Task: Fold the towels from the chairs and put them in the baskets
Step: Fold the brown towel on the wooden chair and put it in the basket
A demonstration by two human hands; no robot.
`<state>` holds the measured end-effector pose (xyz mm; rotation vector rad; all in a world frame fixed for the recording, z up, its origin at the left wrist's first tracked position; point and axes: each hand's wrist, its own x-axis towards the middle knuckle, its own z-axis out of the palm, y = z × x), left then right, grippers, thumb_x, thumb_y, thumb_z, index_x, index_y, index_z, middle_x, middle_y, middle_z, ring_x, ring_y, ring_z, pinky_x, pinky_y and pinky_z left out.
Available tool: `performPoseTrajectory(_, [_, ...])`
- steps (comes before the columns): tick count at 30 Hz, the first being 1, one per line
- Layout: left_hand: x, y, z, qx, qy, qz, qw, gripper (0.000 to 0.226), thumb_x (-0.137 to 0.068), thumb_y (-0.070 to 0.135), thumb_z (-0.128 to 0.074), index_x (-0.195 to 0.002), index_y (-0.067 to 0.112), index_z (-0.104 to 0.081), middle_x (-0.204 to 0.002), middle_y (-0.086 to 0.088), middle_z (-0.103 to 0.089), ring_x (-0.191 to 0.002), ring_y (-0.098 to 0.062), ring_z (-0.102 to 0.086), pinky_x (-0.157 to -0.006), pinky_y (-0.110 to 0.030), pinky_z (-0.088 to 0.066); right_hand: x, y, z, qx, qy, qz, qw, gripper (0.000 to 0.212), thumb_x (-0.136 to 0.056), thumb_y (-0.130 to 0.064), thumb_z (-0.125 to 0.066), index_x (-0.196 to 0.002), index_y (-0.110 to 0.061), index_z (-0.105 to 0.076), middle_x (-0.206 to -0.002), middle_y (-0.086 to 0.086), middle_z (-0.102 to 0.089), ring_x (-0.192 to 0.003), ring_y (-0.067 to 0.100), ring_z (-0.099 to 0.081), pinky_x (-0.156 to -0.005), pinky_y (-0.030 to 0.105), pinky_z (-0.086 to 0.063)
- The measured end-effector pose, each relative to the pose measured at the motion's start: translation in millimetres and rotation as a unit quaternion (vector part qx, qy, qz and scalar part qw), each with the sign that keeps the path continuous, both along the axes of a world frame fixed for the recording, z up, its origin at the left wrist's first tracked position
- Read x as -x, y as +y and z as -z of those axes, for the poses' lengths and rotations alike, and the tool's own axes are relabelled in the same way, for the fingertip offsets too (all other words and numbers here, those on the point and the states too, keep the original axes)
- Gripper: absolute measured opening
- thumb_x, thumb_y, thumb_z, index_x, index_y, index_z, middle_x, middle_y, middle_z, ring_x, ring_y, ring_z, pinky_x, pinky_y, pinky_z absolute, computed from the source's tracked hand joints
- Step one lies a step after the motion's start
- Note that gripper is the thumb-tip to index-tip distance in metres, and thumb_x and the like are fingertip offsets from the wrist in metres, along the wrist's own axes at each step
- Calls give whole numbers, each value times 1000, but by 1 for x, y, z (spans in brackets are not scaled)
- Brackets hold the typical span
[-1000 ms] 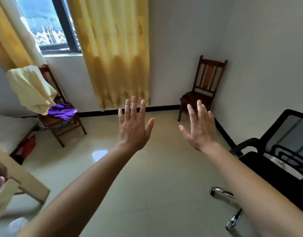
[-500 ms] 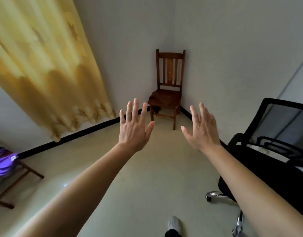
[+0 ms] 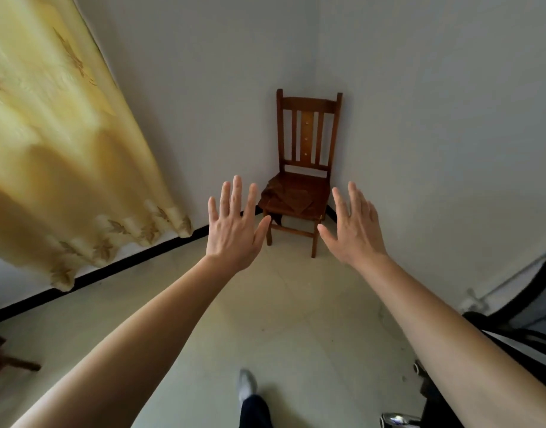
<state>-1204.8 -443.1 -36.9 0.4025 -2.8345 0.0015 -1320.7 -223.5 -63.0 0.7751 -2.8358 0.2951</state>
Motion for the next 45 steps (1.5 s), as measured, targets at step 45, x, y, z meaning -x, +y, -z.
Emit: performPoseTrajectory(45, [709, -280, 422, -187, -347, 75, 916, 65, -102, 54, -22, -157, 20, -8, -165, -9, 2, -150, -32, -11, -119, -48, -16, 601, -271, 409, -82, -374, 104, 918, 69, -99, -46, -47, -156, -18, -19, -162, 14, -22, -145, 32, -30, -114, 46, -35])
